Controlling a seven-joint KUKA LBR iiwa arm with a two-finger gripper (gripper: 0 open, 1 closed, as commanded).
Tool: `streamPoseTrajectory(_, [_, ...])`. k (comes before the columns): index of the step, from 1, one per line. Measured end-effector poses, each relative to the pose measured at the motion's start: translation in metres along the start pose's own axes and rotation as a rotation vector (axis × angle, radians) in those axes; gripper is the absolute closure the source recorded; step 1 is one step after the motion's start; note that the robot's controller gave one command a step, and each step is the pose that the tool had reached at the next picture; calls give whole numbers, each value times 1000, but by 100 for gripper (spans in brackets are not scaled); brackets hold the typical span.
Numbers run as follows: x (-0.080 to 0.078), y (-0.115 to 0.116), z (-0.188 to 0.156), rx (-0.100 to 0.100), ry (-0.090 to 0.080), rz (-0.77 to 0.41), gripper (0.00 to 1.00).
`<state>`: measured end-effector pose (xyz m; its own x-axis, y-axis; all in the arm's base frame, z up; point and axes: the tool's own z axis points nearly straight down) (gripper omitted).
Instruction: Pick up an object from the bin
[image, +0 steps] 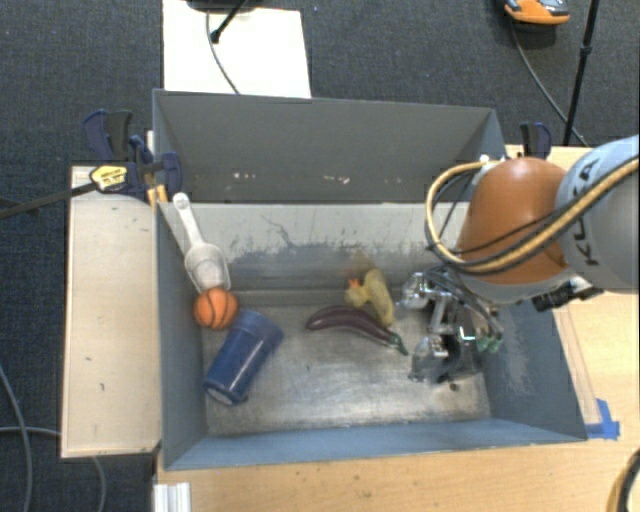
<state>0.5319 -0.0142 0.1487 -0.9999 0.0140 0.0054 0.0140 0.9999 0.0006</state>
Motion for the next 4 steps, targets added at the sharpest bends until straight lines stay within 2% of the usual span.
streamPoseTrajectory(1, [-2,0,-4,0,-8,-1,0])
streamPoseTrajectory(2, [-27,37,52,-1,-16,68,0])
streamPoseTrajectory(3, [-27,48,62,0,-5,77,0])
streamPoseTrajectory(4, [-30,59,49,-1,-10,173,0])
